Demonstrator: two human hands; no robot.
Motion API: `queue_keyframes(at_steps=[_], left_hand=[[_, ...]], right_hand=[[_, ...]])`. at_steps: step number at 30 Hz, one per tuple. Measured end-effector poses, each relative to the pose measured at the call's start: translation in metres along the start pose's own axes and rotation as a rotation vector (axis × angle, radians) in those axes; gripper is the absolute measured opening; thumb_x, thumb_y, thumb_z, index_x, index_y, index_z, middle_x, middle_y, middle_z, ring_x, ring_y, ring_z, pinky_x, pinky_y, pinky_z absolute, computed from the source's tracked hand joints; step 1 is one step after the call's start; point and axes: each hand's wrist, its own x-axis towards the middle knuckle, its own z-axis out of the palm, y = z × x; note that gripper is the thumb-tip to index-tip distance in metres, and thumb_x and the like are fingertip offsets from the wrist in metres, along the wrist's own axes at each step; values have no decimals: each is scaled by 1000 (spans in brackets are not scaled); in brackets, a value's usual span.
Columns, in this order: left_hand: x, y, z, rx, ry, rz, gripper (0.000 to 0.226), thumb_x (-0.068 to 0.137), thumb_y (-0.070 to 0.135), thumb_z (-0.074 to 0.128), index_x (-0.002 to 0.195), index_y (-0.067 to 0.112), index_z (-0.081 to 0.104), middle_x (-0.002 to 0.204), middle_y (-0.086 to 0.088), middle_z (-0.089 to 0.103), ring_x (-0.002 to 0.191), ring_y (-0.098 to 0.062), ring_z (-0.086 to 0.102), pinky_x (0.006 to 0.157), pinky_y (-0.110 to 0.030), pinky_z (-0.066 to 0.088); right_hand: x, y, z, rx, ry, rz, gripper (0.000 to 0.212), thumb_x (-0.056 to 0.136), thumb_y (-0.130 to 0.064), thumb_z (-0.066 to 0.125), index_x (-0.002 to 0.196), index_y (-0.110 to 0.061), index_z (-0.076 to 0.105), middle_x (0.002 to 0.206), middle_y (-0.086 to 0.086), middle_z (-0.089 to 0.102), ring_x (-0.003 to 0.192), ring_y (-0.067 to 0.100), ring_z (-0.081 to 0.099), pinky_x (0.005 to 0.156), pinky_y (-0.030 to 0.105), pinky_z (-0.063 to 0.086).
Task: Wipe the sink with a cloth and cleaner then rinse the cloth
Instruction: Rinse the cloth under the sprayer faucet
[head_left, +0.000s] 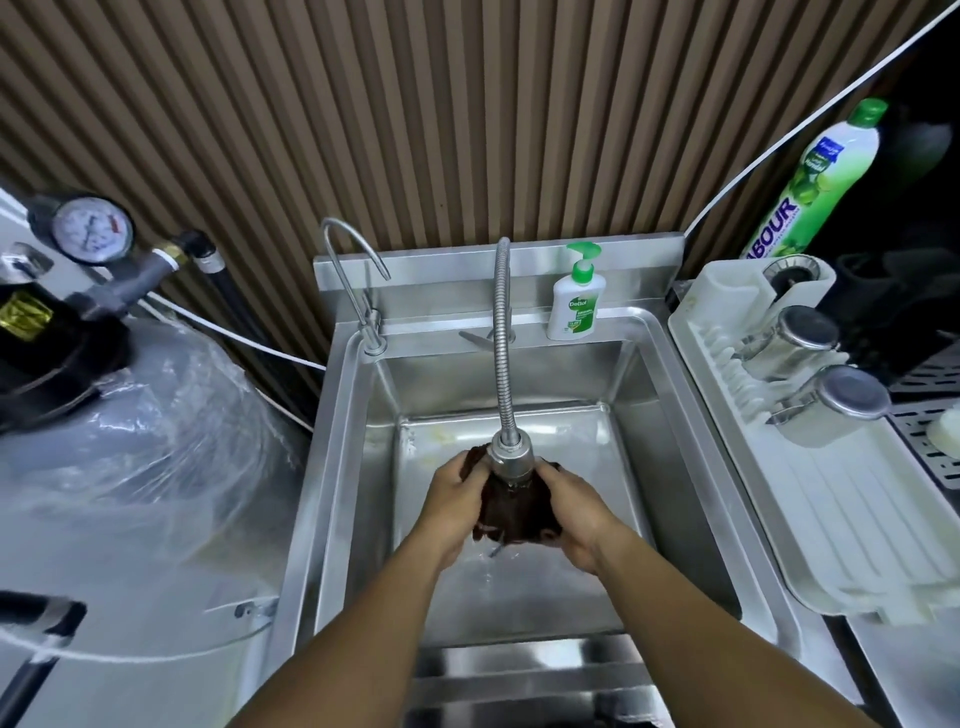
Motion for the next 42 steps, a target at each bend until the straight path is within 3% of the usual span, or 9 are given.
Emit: queue_keyframes(at_steps=[3, 6, 15, 17, 20, 24, 28, 36, 42], left_hand=[[3, 2, -2, -250, -47, -110, 18, 92, 4, 63, 109, 4, 70, 98, -26, 74, 83, -35, 71, 71, -39, 55], [1, 7, -9, -247, -57, -140, 13, 90, -6, 62, 100, 1, 68, 75, -18, 70, 57, -23, 64, 49, -25, 46], [8, -1, -19, -55, 85, -177, 31, 82, 34, 82, 81, 7, 69, 67, -9, 71, 51, -18, 61, 49, -23, 46], [4, -2, -20, -39, -46, -305, 53, 79, 56, 78, 92, 4, 74, 79, -9, 75, 71, -22, 71, 73, -33, 58], [0, -12, -19, -3, -178, -378, 47, 83, 60, 70, 106, 19, 75, 97, 1, 77, 102, -20, 67, 103, -44, 39], [1, -17, -14, -189, -105, -265, 20, 96, 30, 65, 105, 12, 64, 93, -9, 72, 85, -23, 64, 79, -37, 47], [4, -14, -9, -126, 40, -161, 19, 100, 33, 60, 96, 15, 62, 85, -10, 70, 69, -23, 62, 54, -31, 48], [4, -16, -7, -194, -64, -183, 21, 100, 14, 61, 120, 8, 65, 106, -17, 76, 98, -32, 74, 83, -46, 61], [-4, -10, 11, -151, -21, -208, 18, 104, 38, 50, 107, 31, 66, 100, -11, 75, 59, -22, 61, 45, -25, 43]], right_hand=[[5, -1, -1, 51, -32, 0, 24, 102, -21, 55, 121, -8, 62, 105, 14, 76, 98, 32, 73, 84, 49, 59], [9, 0, -5, 77, -81, 49, 29, 95, 1, 54, 123, 0, 62, 105, 17, 75, 93, 32, 72, 71, 41, 59], [16, 7, -17, 89, -249, 33, 44, 82, 20, 54, 125, 10, 57, 107, 27, 69, 101, 40, 66, 99, 55, 48], [17, 9, -16, 149, -216, 15, 39, 84, 20, 51, 119, 5, 61, 104, 24, 71, 99, 37, 68, 95, 51, 52], [18, 11, -15, 192, -203, 11, 39, 84, 22, 46, 111, -1, 64, 101, 23, 70, 95, 34, 67, 90, 45, 53], [17, 15, -15, 237, -184, 63, 35, 85, 12, 45, 113, -1, 60, 104, 23, 64, 89, 33, 62, 73, 37, 54], [14, 17, -16, 200, -199, 129, 37, 96, -24, 58, 119, 3, 66, 113, 29, 68, 101, 40, 64, 87, 49, 51], [23, 9, -11, 222, -100, 23, 22, 102, -8, 53, 122, -3, 61, 105, 24, 72, 83, 28, 72, 59, 33, 57], [24, 17, 8, -107, 7, -53, 35, 99, -44, 56, 111, -12, 63, 106, 13, 74, 98, 27, 72, 87, 43, 59]])
